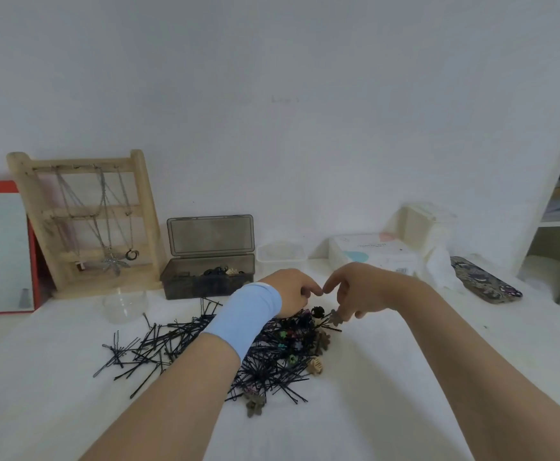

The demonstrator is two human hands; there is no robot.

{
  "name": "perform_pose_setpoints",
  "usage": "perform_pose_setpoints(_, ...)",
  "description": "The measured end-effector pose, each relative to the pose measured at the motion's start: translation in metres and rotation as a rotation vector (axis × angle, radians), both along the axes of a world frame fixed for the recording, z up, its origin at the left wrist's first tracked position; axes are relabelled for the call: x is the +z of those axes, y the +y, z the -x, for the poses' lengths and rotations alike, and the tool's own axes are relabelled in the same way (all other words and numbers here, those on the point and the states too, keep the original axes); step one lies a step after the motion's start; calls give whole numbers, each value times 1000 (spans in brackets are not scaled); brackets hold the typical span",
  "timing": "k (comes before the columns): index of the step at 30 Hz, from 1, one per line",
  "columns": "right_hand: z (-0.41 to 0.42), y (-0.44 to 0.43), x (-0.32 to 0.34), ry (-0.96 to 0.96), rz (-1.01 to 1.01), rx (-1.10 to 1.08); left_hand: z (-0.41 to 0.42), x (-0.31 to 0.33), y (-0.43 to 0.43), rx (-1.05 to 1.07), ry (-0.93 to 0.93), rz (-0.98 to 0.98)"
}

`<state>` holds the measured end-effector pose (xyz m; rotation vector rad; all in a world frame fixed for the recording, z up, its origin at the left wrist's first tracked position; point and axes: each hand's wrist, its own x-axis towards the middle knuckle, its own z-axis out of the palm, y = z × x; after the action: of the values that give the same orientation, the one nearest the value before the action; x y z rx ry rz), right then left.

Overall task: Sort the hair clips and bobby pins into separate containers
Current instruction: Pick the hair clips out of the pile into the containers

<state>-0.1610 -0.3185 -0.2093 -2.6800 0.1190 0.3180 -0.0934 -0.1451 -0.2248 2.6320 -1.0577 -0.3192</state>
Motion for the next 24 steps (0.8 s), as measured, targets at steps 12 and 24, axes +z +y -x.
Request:
perform_pose_setpoints(12,-5,-20,-8,16,19,21,-16,-12,-17,-46,-52,-27)
perform_pose_setpoints(24,-21,9,9,46,7,148,-35,6,35,95,98,274)
